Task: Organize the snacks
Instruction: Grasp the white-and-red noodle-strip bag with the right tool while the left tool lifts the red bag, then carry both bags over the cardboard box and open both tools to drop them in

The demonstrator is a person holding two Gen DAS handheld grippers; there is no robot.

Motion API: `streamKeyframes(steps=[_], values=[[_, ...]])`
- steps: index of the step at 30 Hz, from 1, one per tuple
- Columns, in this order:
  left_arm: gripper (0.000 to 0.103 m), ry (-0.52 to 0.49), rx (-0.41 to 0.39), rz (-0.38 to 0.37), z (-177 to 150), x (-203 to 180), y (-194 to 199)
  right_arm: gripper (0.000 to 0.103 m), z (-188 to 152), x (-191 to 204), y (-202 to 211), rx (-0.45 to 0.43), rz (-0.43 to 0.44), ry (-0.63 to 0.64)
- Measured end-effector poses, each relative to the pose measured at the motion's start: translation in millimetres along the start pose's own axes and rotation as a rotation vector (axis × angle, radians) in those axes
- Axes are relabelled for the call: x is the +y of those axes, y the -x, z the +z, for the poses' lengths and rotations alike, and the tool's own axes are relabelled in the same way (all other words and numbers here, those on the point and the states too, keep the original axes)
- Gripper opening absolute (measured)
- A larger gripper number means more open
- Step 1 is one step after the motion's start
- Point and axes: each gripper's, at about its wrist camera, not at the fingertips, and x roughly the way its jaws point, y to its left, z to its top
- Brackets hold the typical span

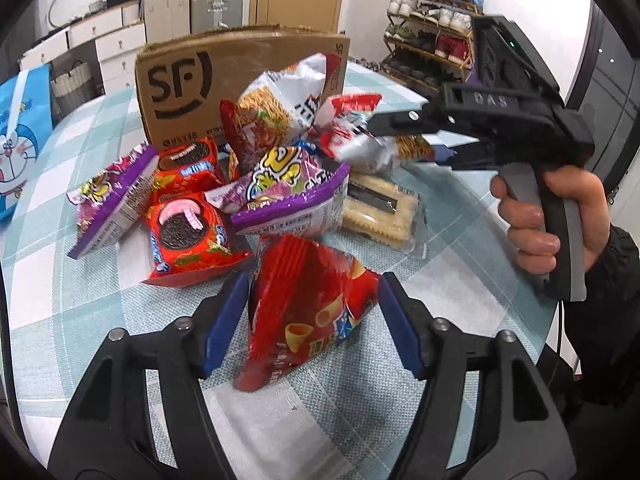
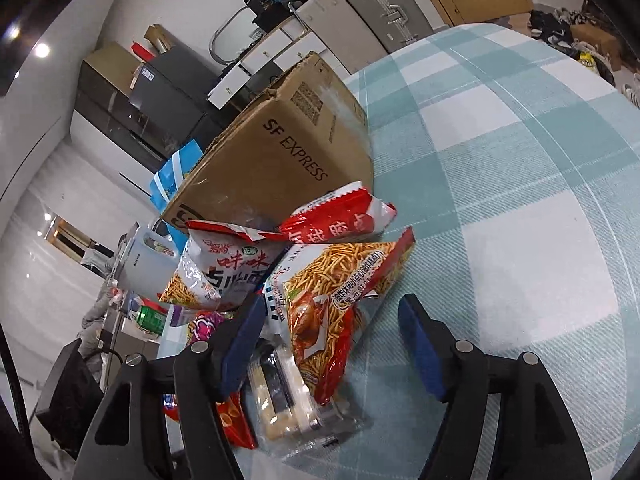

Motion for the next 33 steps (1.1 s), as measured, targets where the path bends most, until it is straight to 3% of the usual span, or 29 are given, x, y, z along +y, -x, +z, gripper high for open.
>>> streamKeyframes(steps=[3,5,7,13,33], values=[[0.064,0.005,0.015,0.009,4,-2,-9,0.064,2,6,-5,0.004,0.002,0.013],[0.063,-0.004,0.033,0.009,6,-4,-15,0.048,2,8,-5,-0.004,0.005,0.016],[0.053,-0.016,0.018,0.006,7,-7,-14,0.044,2,8,-2,-0.014,0.01,0.018],[0.041,-0.003,-0.02,-0.009,5,-5,-8,0.042,-7,5,17,-0.053,0.033,0.017],[0.039,0.034,-0.154,-0.019,-4,-4,42,0.042,-29,12,77,-0.178,0.113,0.058]])
